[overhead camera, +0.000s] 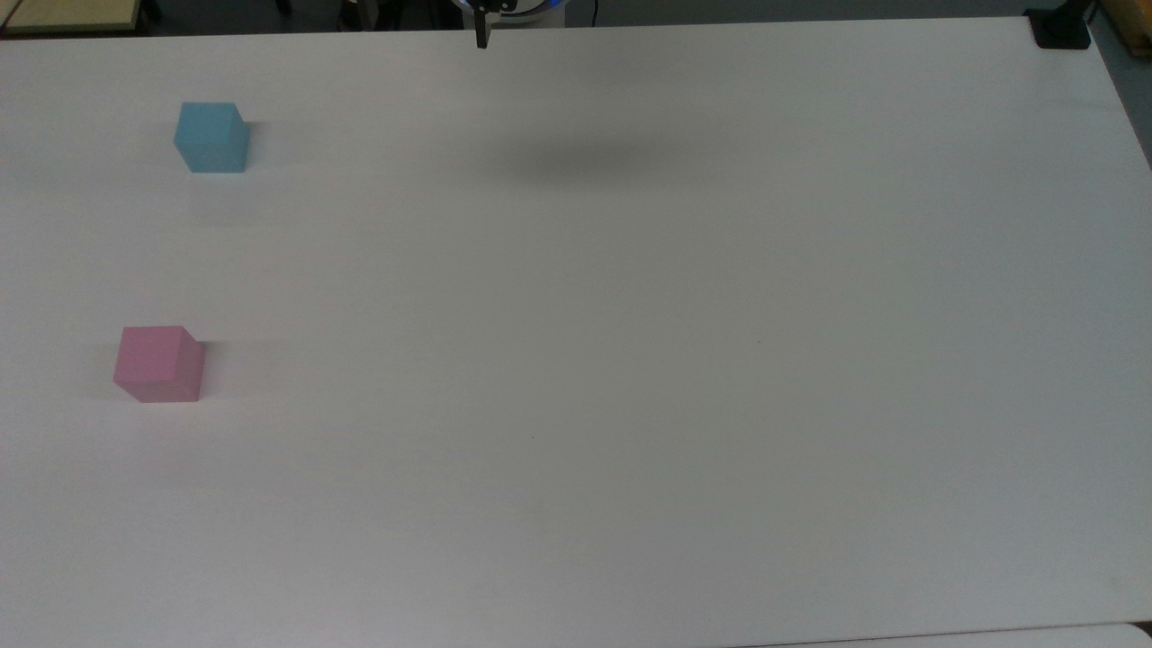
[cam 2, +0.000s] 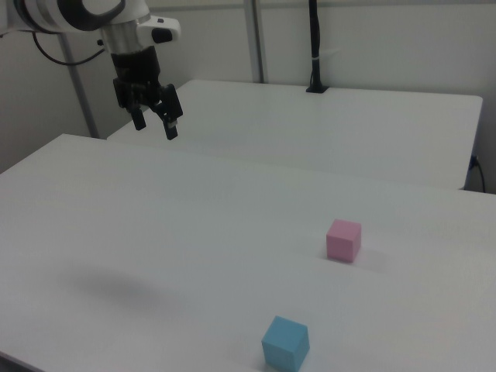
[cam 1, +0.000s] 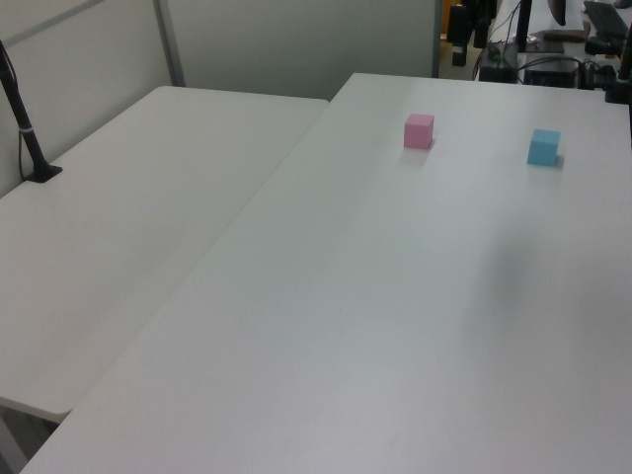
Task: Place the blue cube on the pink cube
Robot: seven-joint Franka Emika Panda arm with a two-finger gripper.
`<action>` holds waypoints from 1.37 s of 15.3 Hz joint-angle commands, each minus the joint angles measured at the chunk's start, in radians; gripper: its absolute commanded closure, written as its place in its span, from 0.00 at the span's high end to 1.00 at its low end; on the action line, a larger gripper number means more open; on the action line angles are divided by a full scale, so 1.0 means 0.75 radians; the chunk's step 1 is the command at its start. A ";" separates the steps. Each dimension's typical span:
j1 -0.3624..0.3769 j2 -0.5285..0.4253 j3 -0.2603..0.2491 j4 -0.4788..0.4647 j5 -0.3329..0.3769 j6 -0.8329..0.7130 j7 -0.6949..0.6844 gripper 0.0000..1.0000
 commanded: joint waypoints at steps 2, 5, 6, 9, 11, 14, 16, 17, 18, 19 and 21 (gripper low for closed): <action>0.008 -0.022 -0.011 0.002 -0.021 -0.041 0.001 1.00; -0.027 -0.044 -0.035 0.000 -0.023 -0.043 -0.015 1.00; -0.047 -0.047 -0.040 -0.010 -0.023 -0.043 -0.044 1.00; -0.165 -0.061 -0.058 -0.051 -0.023 -0.041 -0.250 1.00; -0.304 -0.069 -0.074 -0.098 -0.023 -0.029 -0.482 1.00; -0.550 -0.071 -0.097 -0.129 -0.023 0.016 -0.783 1.00; -0.666 -0.104 -0.095 -0.182 -0.023 0.059 -0.957 1.00; -0.728 -0.118 -0.097 -0.223 -0.023 0.093 -1.059 1.00; -0.757 -0.122 -0.097 -0.243 -0.023 0.112 -1.095 1.00; -0.767 -0.122 -0.111 -0.266 -0.023 0.151 -1.111 1.00; -0.765 -0.126 -0.117 -0.317 -0.023 0.222 -1.112 1.00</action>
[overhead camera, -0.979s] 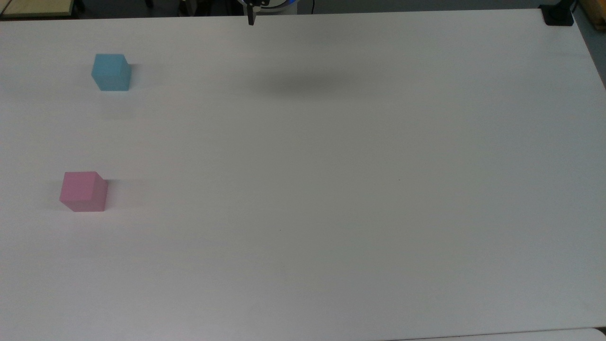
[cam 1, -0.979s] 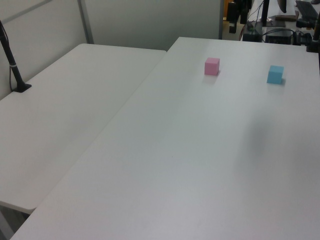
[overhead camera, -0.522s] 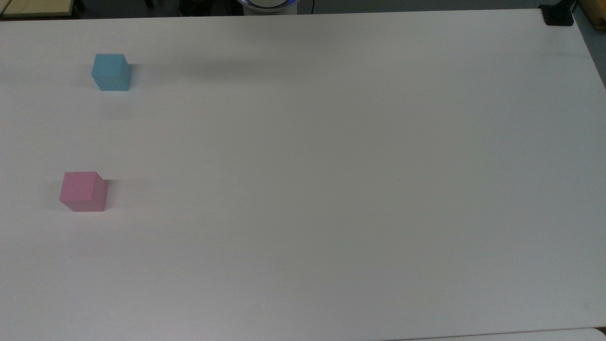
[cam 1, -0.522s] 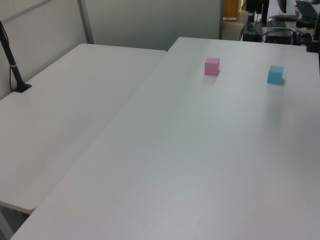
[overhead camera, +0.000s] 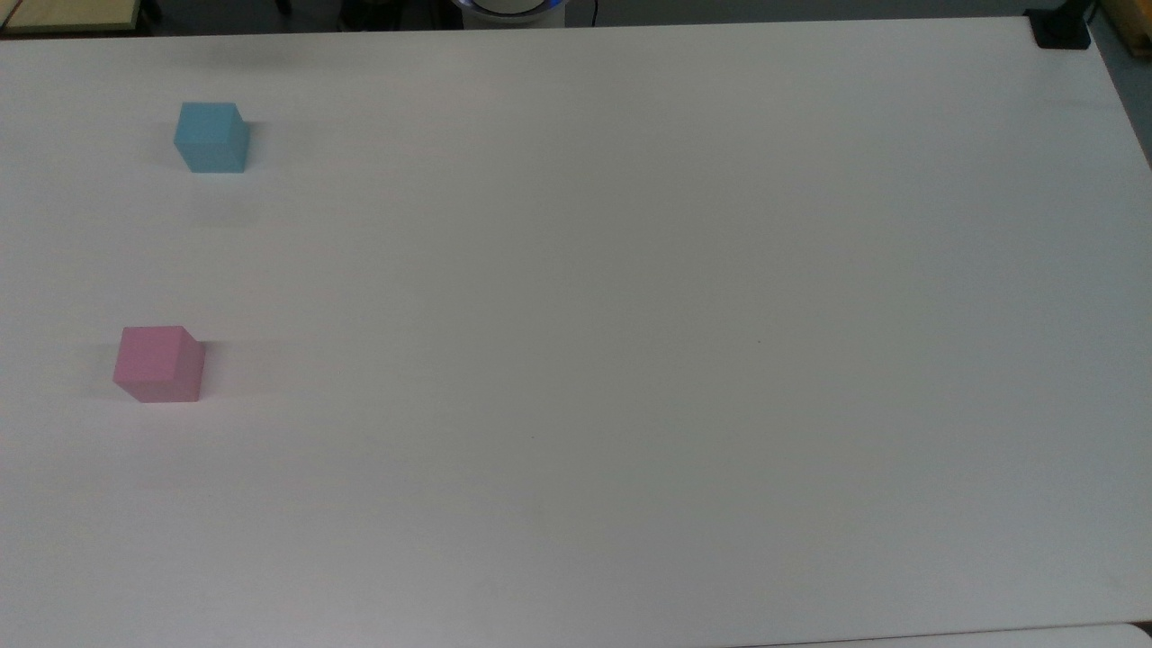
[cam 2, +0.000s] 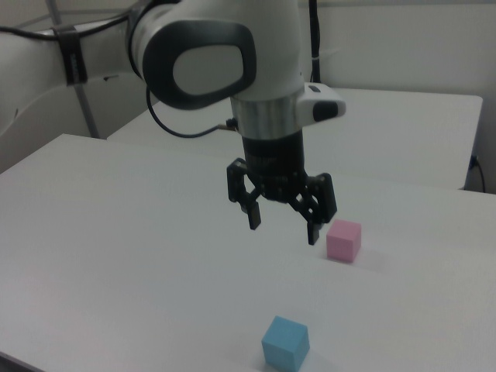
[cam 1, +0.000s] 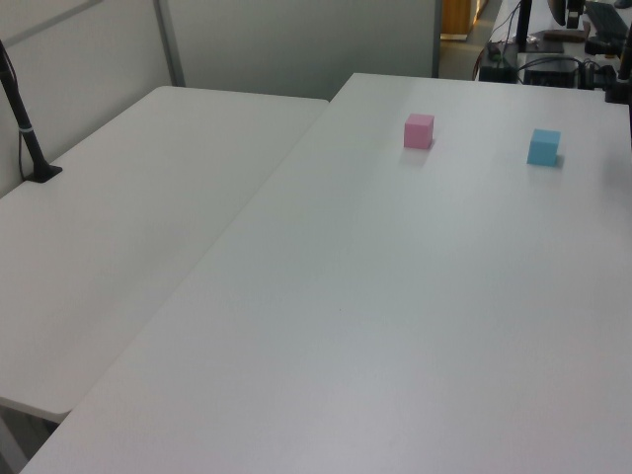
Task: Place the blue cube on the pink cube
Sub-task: 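Move the open gripper over the light-blue cube and lower it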
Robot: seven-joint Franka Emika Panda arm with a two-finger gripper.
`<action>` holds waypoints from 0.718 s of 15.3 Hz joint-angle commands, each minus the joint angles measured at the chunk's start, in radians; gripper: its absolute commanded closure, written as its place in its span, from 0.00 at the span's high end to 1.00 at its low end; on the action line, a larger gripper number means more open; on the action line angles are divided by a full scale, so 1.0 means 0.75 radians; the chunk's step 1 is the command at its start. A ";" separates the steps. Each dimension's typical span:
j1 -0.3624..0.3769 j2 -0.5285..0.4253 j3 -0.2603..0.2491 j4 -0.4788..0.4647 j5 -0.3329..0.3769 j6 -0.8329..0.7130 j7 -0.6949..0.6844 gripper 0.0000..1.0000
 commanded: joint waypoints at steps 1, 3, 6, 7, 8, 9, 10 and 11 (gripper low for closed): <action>0.018 -0.062 -0.007 -0.148 -0.007 0.125 -0.024 1.00; 0.018 -0.062 -0.007 -0.223 -0.007 0.186 -0.024 1.00; 0.044 -0.052 -0.005 -0.495 -0.007 0.515 -0.007 1.00; 0.050 -0.041 -0.005 -0.559 -0.007 0.603 -0.005 1.00; 0.053 -0.025 -0.003 -0.600 -0.007 0.671 0.003 1.00; 0.053 0.003 -0.003 -0.623 -0.007 0.712 0.009 1.00; 0.059 0.044 -0.001 -0.629 -0.007 0.733 0.013 1.00; 0.075 0.077 0.001 -0.627 -0.007 0.735 0.021 1.00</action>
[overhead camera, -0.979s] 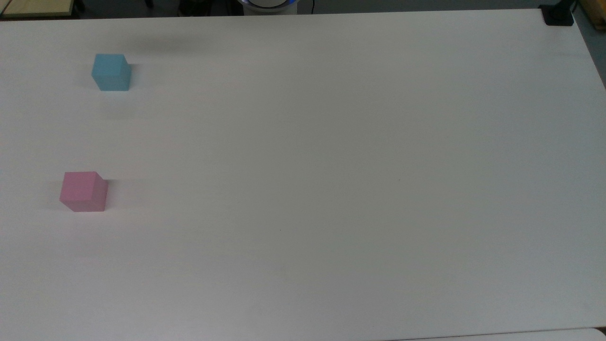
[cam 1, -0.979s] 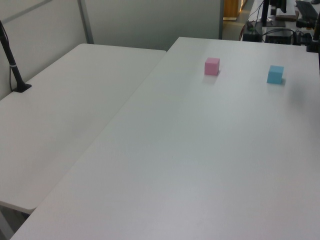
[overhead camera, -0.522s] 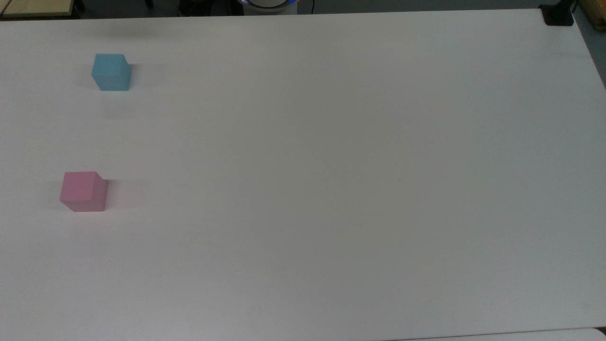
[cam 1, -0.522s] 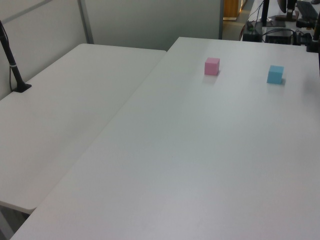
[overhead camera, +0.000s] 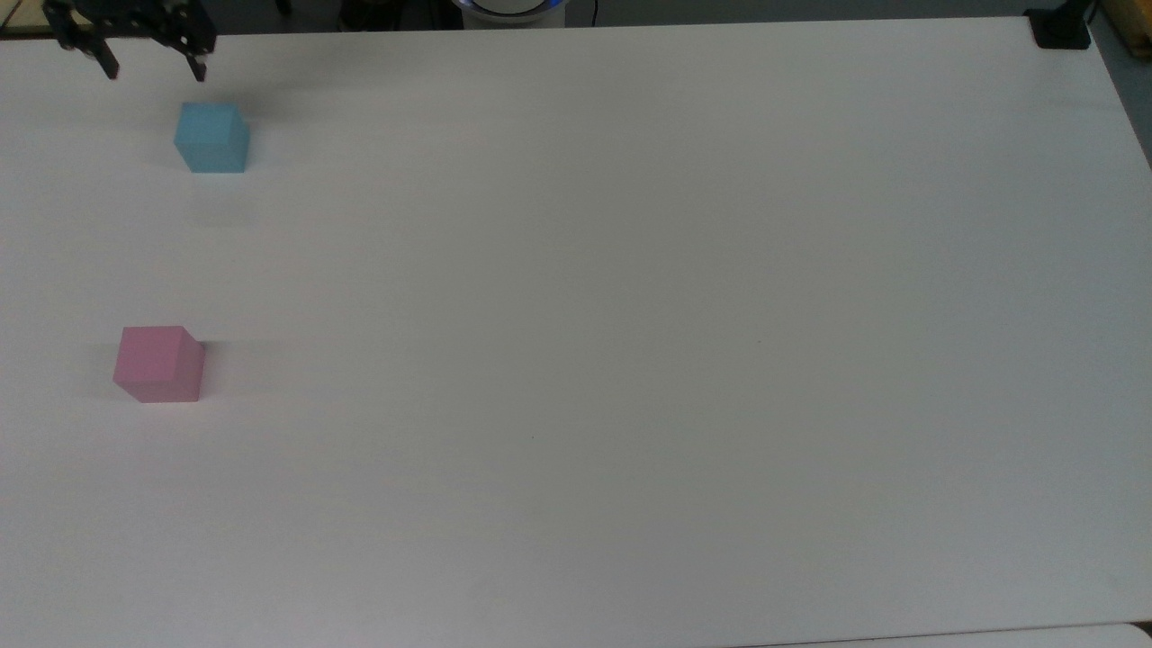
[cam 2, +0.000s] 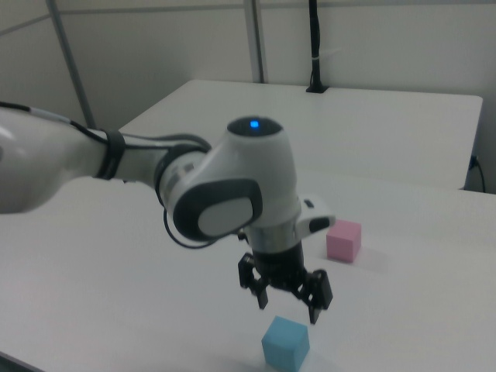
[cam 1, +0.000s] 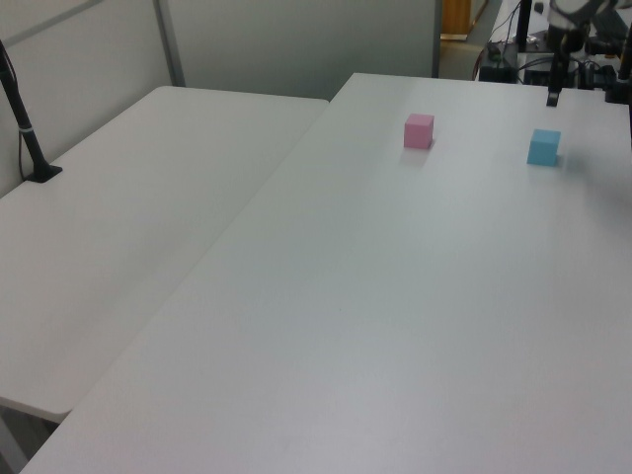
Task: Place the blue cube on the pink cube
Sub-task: 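Move the open gripper over the light-blue cube and lower it, then close the gripper on the light-blue cube and lift it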
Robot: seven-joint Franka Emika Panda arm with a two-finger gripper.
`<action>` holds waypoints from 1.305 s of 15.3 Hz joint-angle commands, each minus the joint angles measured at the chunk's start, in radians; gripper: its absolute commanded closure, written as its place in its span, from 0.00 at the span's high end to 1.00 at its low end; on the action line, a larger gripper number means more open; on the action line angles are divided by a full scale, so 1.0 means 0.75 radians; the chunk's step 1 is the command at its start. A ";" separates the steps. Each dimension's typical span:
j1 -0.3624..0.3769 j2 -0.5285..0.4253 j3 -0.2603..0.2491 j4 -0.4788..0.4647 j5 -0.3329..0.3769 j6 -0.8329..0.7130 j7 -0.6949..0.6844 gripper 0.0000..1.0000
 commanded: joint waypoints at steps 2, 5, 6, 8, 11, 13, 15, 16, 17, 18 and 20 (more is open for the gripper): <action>0.078 0.070 -0.005 -0.043 -0.009 0.058 0.136 1.00; 0.090 0.119 -0.007 -0.043 -0.041 0.084 0.198 1.00; 0.088 0.136 -0.007 -0.043 -0.047 0.101 0.212 1.00; 0.086 0.160 -0.009 -0.043 -0.096 0.127 0.216 1.00; 0.072 0.169 -0.009 -0.041 -0.146 0.136 0.229 1.00; 0.072 0.185 -0.009 -0.043 -0.152 0.138 0.231 1.00; 0.082 0.203 -0.007 -0.057 -0.154 0.156 0.229 1.00; 0.082 0.203 -0.007 -0.067 -0.154 0.183 0.231 0.99; 0.082 0.203 -0.007 -0.090 -0.154 0.209 0.229 0.86; 0.082 0.203 -0.007 -0.094 -0.154 0.215 0.229 0.74; 0.080 0.201 -0.007 -0.094 -0.154 0.211 0.229 0.36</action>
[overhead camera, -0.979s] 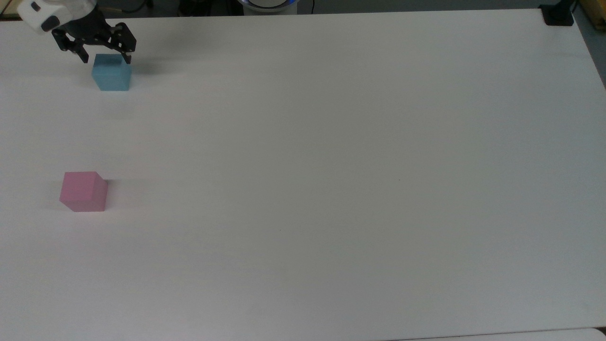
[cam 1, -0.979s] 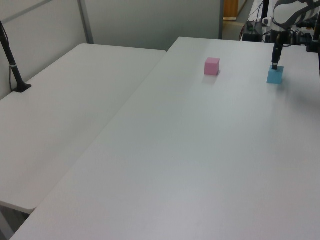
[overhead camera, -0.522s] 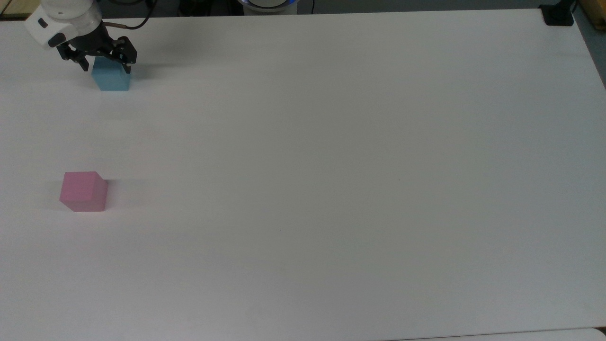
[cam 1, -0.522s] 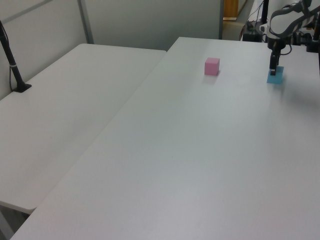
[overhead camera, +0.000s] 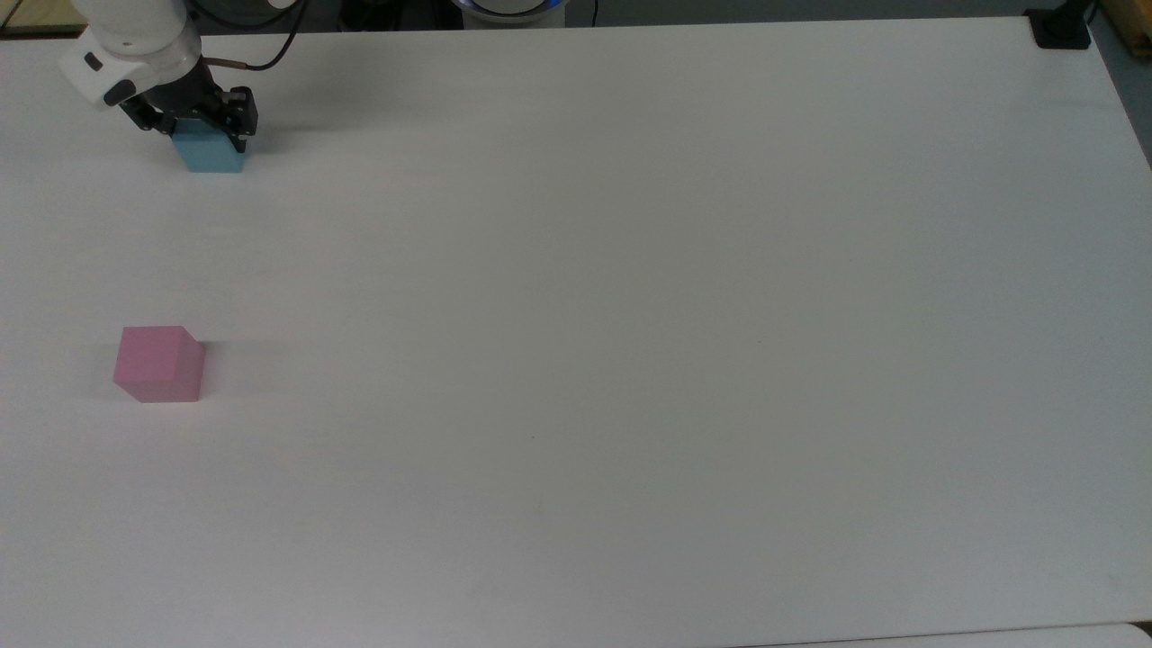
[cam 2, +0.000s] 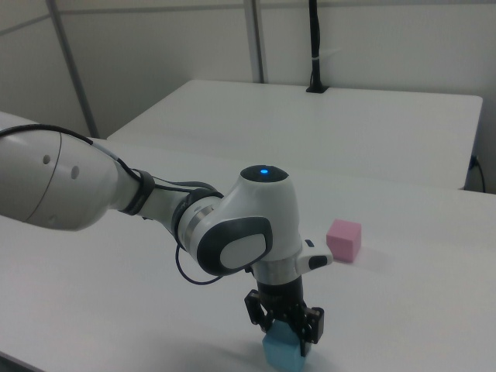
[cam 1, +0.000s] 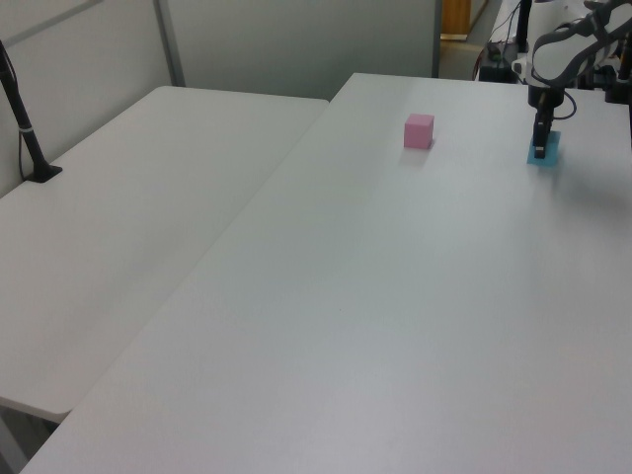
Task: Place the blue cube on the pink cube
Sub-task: 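Close the gripper on the light-blue cube and lift it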
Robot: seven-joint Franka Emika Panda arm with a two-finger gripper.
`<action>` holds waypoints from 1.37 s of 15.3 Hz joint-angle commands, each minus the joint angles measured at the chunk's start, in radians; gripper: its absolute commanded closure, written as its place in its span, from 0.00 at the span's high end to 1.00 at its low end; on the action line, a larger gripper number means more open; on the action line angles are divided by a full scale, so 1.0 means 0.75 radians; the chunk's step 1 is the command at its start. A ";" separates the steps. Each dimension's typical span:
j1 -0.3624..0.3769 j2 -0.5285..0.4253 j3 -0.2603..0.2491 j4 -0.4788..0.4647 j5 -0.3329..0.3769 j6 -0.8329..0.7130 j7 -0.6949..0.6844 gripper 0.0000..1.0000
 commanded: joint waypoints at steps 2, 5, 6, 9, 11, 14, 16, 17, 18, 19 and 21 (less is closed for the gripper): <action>0.010 -0.041 -0.007 -0.032 -0.028 0.023 0.027 0.27; 0.008 -0.106 -0.007 0.061 -0.026 -0.139 0.013 0.27; 0.008 -0.121 -0.007 0.104 -0.024 -0.215 0.011 0.27; 0.021 -0.180 0.001 0.337 -0.012 -0.548 0.009 0.27; 0.025 -0.182 0.024 0.513 0.009 -0.767 -0.010 0.28; 0.025 -0.182 0.054 0.716 0.113 -0.964 -0.010 0.30; 0.025 -0.182 0.056 0.747 0.119 -1.005 -0.010 0.31; 0.025 -0.182 0.063 0.749 0.119 -1.006 -0.008 0.31; 0.025 -0.178 0.073 0.749 0.121 -1.004 -0.006 0.31; 0.025 -0.170 0.079 0.751 0.119 -0.997 -0.002 0.31; 0.051 -0.089 0.091 0.844 0.117 -1.001 0.011 0.31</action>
